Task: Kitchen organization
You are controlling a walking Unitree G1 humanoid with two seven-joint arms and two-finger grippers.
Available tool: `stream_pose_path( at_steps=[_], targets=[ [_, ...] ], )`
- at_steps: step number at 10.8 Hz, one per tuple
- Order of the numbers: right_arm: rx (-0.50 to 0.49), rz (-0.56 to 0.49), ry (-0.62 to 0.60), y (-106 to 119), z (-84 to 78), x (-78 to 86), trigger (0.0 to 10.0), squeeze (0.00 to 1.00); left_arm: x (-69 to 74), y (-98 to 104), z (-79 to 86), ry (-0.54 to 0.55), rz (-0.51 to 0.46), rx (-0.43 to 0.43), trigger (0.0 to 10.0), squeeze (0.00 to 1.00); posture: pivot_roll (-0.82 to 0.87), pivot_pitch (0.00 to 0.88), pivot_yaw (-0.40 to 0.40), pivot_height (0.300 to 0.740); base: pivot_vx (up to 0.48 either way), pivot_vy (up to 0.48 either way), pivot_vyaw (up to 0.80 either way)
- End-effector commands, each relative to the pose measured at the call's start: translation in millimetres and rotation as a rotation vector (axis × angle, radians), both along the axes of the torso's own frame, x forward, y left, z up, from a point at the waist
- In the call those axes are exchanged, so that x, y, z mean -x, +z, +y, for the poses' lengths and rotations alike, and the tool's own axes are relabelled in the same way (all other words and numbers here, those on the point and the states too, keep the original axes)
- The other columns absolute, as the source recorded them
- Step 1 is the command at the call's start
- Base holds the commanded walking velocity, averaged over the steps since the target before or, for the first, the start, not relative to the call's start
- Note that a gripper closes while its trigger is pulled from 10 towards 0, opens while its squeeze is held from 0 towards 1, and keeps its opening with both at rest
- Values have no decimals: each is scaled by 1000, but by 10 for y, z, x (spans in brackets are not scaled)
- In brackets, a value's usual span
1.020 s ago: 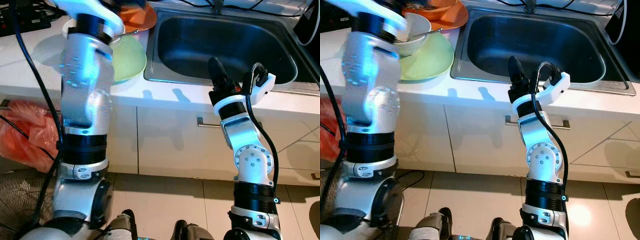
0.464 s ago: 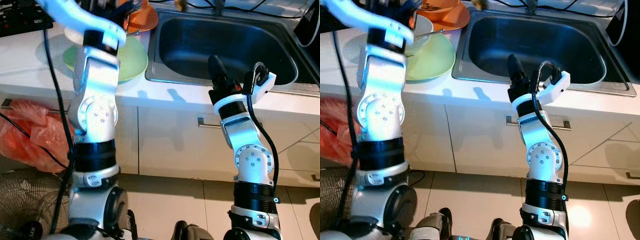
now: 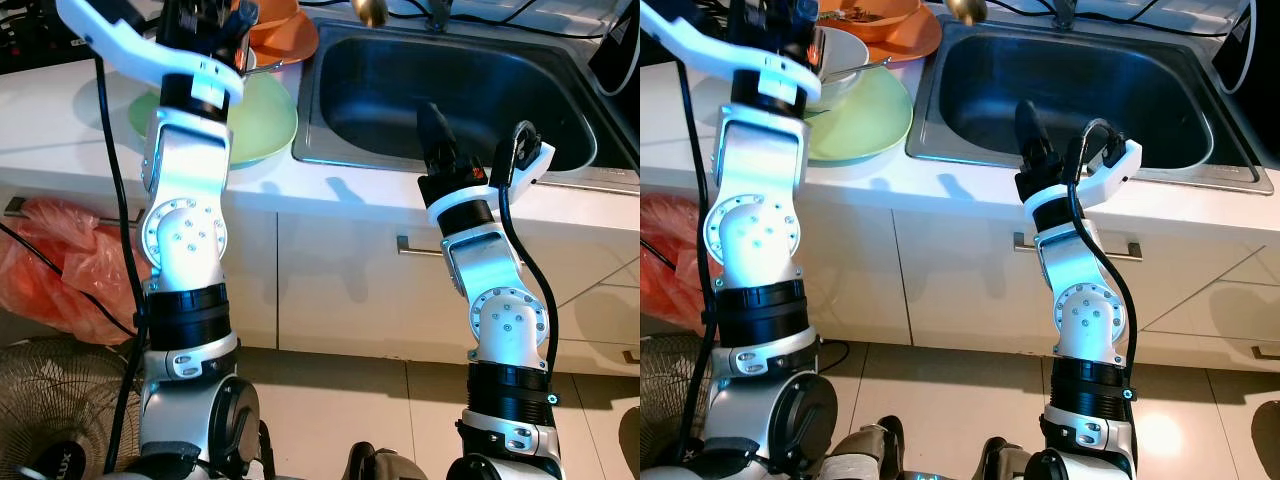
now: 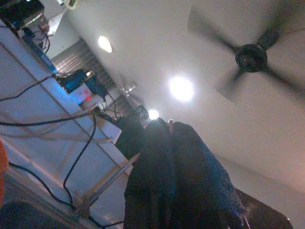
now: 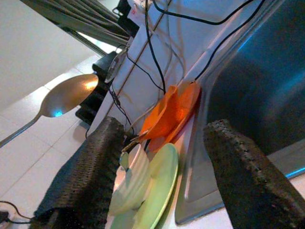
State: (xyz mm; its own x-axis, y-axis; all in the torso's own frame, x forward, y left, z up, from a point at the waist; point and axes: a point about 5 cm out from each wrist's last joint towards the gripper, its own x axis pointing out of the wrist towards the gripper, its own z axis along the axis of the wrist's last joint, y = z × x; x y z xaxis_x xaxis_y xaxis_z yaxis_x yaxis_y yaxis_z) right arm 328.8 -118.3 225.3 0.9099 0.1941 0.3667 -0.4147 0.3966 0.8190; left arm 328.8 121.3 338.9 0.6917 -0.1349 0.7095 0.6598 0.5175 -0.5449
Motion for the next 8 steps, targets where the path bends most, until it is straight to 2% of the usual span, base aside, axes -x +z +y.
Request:
stream_pose_path(
  at_steps=[1,3,6,7,8],
  targets=[
    [-45,-32,0,91,19,17,10000,1000,21,1,-20,-28,-9,11,10000,0,93,152,-71,740,0,0,0],
    [-92,-40,1,113,-2,18,10000,1000,-7,-93,-41,-66,26,37,10000,0,87,154,-70,740,0,0,0],
    [-126,-48,4,136,-10,24,10000,1000,18,-99,-121,-116,27,42,10000,0,90,154,-70,740,0,0,0],
    [-129,-59,17,156,10,36,10000,925,48,-110,-180,-140,30,43,10000,0,90,156,-69,740,0,0,0],
    [-133,-62,20,161,14,39,10000,0,54,-117,-190,-141,33,42,10000,0,91,156,-70,740,0,0,0]
  ],
)
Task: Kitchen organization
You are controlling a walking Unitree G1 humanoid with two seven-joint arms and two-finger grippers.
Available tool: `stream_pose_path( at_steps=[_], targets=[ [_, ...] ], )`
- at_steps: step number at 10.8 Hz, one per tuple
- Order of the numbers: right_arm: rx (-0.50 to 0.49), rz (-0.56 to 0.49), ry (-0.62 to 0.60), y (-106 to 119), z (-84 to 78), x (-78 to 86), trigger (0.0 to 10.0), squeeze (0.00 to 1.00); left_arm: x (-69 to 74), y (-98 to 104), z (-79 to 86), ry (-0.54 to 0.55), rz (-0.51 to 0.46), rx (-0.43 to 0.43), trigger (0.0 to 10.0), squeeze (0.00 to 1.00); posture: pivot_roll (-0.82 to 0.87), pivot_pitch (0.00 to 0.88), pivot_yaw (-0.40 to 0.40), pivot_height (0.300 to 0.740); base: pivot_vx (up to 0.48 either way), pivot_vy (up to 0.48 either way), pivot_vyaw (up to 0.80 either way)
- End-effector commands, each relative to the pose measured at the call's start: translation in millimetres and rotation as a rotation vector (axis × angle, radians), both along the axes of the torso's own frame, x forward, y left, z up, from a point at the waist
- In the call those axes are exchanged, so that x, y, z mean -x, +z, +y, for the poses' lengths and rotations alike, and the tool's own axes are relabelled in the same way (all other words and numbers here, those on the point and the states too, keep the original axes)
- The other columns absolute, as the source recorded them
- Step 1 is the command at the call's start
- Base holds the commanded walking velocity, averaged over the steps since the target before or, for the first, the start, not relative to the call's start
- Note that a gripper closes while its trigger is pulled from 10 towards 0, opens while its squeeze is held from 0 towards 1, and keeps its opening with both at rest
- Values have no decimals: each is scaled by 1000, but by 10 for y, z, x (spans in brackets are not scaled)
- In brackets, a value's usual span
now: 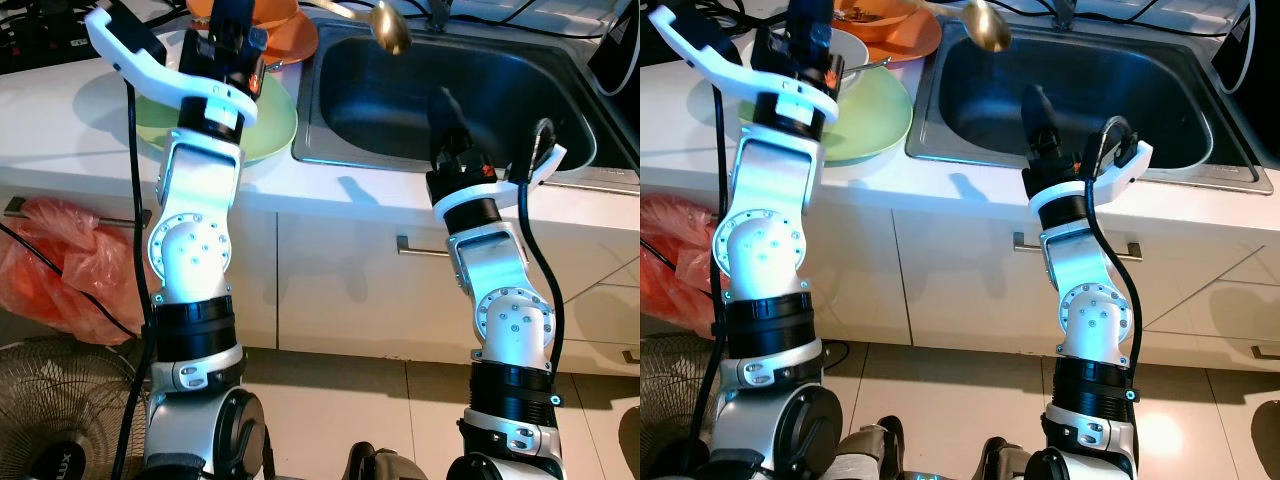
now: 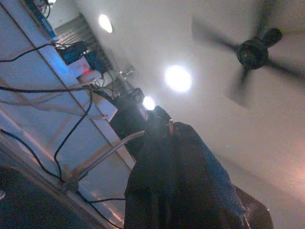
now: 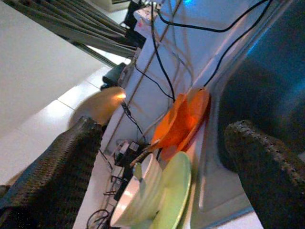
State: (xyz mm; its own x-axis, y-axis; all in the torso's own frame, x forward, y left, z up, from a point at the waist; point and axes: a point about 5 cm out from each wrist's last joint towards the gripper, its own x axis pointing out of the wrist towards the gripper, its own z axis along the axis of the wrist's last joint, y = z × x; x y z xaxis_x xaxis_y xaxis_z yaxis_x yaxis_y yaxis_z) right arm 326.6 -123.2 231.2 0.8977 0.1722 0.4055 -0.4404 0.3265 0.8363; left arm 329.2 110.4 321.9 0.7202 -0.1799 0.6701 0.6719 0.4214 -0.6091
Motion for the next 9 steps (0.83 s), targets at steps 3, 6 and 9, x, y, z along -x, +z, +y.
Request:
stream_pose_path(
  at_steps=[3,6,9],
  targets=[
    [-133,-137,69,253,81,90,10000,0,119,-54,-240,-84,21,2,10000,0,87,161,-70,740,0,0,0],
    [-172,-154,86,269,64,101,10000,0,70,-250,-318,-206,150,156,10000,0,89,163,-68,740,0,0,0],
    [-177,-161,90,268,60,103,10000,0,3,-384,-311,-249,195,209,10000,0,90,164,-67,740,0,0,0]
  ],
)
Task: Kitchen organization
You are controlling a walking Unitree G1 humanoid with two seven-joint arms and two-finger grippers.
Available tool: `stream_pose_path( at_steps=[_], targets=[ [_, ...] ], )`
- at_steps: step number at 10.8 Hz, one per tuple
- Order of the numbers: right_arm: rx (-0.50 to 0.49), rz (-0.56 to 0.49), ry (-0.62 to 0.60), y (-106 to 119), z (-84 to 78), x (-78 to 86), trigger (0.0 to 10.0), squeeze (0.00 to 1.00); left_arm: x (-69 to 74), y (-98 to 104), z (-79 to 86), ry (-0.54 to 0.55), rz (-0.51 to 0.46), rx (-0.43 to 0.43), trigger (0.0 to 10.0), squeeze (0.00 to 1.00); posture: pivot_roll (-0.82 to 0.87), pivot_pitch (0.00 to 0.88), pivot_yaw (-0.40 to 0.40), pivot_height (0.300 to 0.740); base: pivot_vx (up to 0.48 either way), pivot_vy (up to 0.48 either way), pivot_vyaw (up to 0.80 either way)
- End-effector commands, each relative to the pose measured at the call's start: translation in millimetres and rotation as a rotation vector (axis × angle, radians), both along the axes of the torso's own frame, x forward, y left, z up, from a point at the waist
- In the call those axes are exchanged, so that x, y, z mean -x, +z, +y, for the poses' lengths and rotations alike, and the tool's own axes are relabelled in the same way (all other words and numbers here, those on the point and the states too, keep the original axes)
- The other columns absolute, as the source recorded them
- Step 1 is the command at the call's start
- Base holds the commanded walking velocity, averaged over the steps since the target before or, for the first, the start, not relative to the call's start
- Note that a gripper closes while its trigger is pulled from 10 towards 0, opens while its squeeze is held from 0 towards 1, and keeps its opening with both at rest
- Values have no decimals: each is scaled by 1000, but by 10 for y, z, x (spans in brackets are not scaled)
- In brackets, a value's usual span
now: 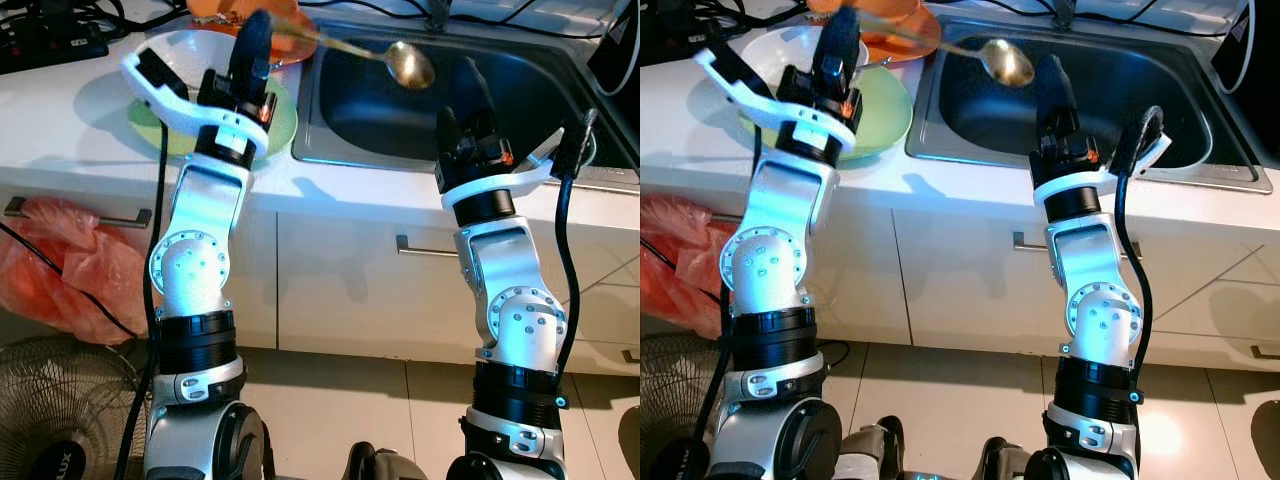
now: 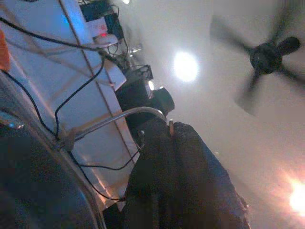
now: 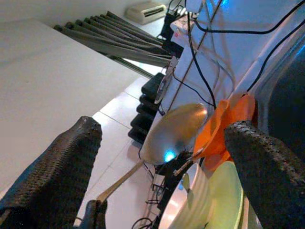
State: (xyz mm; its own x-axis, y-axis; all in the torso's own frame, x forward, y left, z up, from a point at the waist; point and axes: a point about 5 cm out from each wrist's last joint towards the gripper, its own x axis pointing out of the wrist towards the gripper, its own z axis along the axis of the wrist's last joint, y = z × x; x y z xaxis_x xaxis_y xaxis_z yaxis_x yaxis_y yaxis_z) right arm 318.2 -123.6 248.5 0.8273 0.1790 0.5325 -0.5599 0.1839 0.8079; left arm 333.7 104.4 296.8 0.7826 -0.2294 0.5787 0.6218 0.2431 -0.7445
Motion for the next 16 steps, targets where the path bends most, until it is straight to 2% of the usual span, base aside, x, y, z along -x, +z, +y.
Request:
stream_pose_path(
  at_steps=[1,4,6,10,16],
  targets=[
    [-47,-43,18,97,67,19,10000,0,48,-175,-256,-96,57,93,10000,0,91,164,-67,740,0,0,0],
    [-43,-44,27,91,77,20,10000,0,47,-187,-280,-126,71,115,10000,0,94,161,-66,740,0,0,0],
    [-39,-47,31,87,86,26,10000,0,82,-178,-343,-159,79,144,10000,0,95,155,-64,740,0,0,0],
    [-34,-50,32,91,95,31,10000,0,123,-165,-475,-190,80,147,10000,0,93,156,-62,740,0,0,0],
    [-38,-50,25,106,103,21,10000,0,199,-223,-448,-192,115,143,10000,0,95,169,-64,740,0,0,0]
  ],
)
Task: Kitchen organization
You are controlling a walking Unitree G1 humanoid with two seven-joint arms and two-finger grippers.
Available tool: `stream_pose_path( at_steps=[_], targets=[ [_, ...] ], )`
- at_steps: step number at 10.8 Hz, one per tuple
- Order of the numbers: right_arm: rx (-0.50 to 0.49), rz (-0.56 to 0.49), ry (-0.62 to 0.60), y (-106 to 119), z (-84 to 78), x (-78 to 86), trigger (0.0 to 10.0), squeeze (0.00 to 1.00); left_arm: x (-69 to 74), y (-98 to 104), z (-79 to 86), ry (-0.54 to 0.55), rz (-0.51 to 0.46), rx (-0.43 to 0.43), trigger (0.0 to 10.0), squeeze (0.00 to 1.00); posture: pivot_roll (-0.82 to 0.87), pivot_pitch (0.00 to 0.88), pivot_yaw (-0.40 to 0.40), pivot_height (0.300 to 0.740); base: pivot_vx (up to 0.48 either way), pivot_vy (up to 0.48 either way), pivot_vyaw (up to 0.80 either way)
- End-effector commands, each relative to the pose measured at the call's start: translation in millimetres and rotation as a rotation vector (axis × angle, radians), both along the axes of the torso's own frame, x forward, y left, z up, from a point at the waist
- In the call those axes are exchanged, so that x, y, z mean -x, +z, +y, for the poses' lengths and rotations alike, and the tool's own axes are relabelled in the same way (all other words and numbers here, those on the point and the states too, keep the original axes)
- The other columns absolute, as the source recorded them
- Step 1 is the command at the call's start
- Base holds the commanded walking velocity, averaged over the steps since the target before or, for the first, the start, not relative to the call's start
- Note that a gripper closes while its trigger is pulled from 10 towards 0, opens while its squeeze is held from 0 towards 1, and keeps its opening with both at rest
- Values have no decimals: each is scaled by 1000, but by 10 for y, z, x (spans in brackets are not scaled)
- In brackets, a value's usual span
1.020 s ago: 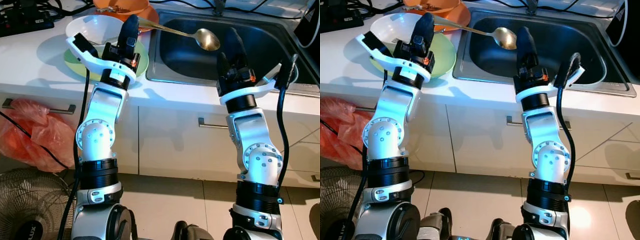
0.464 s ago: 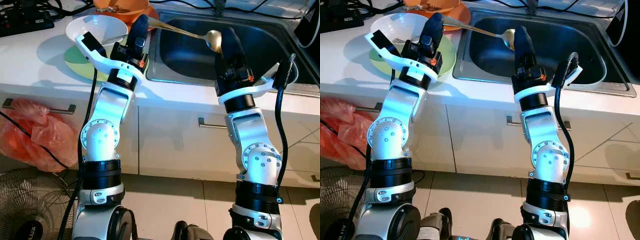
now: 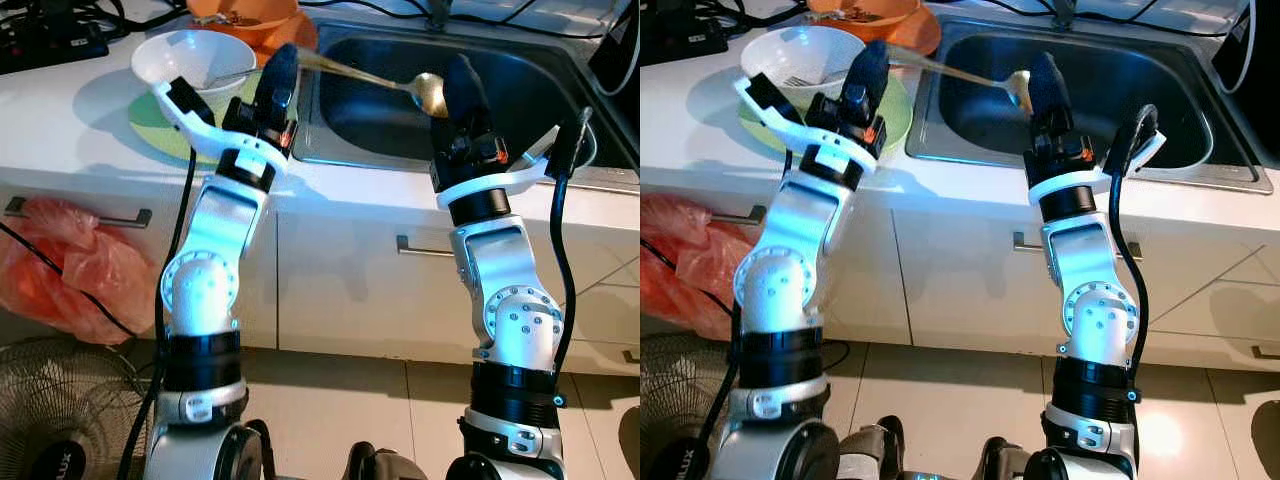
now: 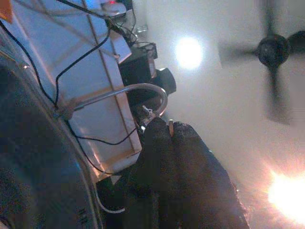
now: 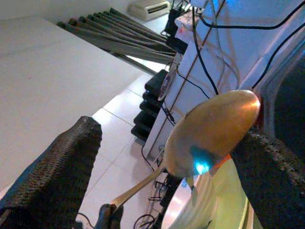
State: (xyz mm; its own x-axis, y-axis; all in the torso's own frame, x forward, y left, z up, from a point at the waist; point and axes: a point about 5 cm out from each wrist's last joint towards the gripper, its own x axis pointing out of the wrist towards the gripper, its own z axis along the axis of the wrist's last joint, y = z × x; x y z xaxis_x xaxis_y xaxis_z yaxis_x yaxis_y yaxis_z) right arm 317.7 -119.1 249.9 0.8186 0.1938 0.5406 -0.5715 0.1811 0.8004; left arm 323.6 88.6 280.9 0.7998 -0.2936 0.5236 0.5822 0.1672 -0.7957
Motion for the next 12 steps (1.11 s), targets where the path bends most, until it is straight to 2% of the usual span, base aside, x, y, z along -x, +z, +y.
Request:
stream_pose_path(
  at_steps=[1,4,7,8,9,12],
  targets=[
    [-45,-38,11,94,55,16,10000,0,106,-80,-302,-92,52,116,10000,0,96,169,-65,740,0,0,0],
    [-43,-37,10,94,45,16,10000,0,71,-103,-361,-96,66,112,10000,0,95,172,-67,740,0,0,0],
    [-42,-29,3,80,42,7,10000,0,98,-115,-369,-104,71,118,10000,0,97,171,-66,740,0,0,0],
    [-45,-22,-5,72,31,0,4549,0,116,-126,-366,-107,73,116,10000,0,97,172,-66,740,0,0,0],
    [-50,-19,-8,69,28,-6,0,0,129,-136,-369,-109,74,116,10000,0,98,171,-66,740,0,0,0],
    [-56,-16,-18,71,12,-15,0,0,149,-136,-356,-104,72,117,10000,0,97,172,-67,740,0,0,0]
  ],
)
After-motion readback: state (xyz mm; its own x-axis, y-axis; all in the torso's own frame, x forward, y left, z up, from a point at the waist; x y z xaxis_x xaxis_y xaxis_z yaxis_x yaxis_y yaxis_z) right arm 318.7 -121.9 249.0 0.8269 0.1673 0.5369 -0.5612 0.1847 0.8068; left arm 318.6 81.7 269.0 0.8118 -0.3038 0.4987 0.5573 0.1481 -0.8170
